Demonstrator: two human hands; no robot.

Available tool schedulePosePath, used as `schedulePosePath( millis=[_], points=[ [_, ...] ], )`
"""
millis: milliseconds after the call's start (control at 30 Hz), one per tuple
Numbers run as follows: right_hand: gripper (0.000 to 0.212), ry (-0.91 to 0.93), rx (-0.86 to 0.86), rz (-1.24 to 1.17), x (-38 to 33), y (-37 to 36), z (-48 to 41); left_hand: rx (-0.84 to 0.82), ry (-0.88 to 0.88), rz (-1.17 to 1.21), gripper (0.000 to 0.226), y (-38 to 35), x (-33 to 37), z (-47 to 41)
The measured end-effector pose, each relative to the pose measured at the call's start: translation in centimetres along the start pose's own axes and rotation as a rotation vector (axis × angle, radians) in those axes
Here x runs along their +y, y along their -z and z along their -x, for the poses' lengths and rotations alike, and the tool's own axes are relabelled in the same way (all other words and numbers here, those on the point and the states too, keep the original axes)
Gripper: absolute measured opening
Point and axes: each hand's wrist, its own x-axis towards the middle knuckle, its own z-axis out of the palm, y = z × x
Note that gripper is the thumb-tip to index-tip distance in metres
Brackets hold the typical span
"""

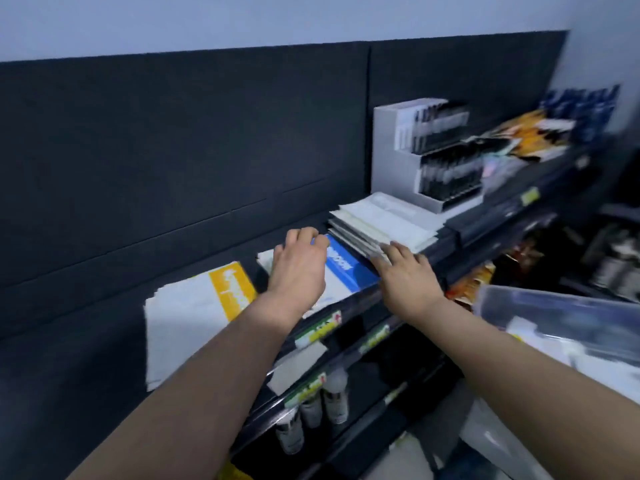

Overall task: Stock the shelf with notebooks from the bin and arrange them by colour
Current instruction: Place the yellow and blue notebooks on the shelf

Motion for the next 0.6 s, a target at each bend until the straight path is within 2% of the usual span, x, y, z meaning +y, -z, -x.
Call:
schedulePosePath(
  millis=[267,467,600],
  points=[
    [0.050,-0.399,-0.177,0.084,18.8,-4.6,10.3,-0.124,-0.322,0.204,0.043,-5.9,19.4,-4.0],
    [0.050,-0.661,-0.364,0.073,31.3,-7.9,18.5,-0.288,-0.431,0.220,0.043,-11.3,31.3,-4.9],
    [0.046,-0.731,-0.450,0.038,37.2,-10.5,21.6,-0.437,-0.448,0.178,0.044,-15.0,36.7,-5.2]
  ],
)
